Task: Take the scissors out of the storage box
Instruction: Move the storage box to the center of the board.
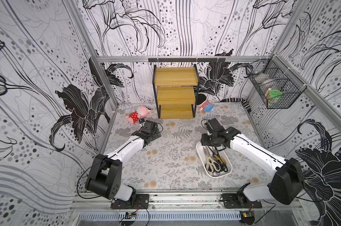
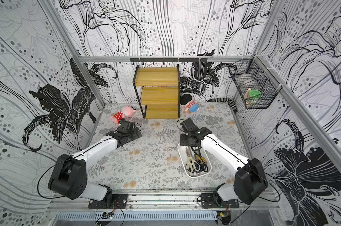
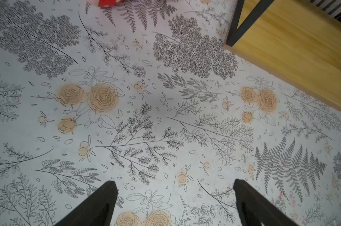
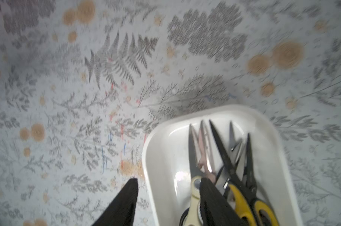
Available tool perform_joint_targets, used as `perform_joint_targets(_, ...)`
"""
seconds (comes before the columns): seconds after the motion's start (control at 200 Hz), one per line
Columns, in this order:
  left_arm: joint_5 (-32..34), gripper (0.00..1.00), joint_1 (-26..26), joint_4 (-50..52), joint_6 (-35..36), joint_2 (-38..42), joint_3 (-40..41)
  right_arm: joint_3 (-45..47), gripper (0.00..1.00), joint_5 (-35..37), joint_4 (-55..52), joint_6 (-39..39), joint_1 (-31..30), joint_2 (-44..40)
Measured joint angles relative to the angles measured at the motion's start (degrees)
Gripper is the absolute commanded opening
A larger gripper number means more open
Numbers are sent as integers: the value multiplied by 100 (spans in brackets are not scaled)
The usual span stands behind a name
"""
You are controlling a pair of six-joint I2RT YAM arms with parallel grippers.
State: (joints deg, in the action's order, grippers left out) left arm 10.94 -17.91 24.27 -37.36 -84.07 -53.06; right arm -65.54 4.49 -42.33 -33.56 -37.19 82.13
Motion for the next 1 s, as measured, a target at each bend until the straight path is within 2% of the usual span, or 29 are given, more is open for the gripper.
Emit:
perform_joint_targets(0.105,-348,98,0,-50,20,234,249,-17,52,66,-378,-168,-649,195)
perform_joint_targets(0.18,-549,98,0,-76,24,402,378,-11,50,96,-549,-278,-837,262)
perform_joint_targets(0.27,-730,98,-7,-125,17,544,468,63,47,173,-605,-352,-852,264)
perform_joint_targets(0.36,-857,98,-11,-262,-15,660,595,258,39,177,-527,-378,-844,278)
perform_joint_targets(0.471,-907,98,-39,-400,-59,699,710,415,34,199,-356,-367,-909,444)
perform_joint_targets(0.566,-909,98,-46,-560,-144,699,828,549,25,234,-118,-385,-970,651)
perform_joint_targets(0.621,-911,98,-48,-597,-192,699,885,616,25,251,-39,-380,-979,754)
perform_joint_targets(0.806,-925,98,-87,-715,-321,911,1259,599,0,461,63,-337,-992,820)
perform_joint_targets(1.001,-898,98,-105,-656,-319,1266,1491,310,0,754,-304,-216,-960,826)
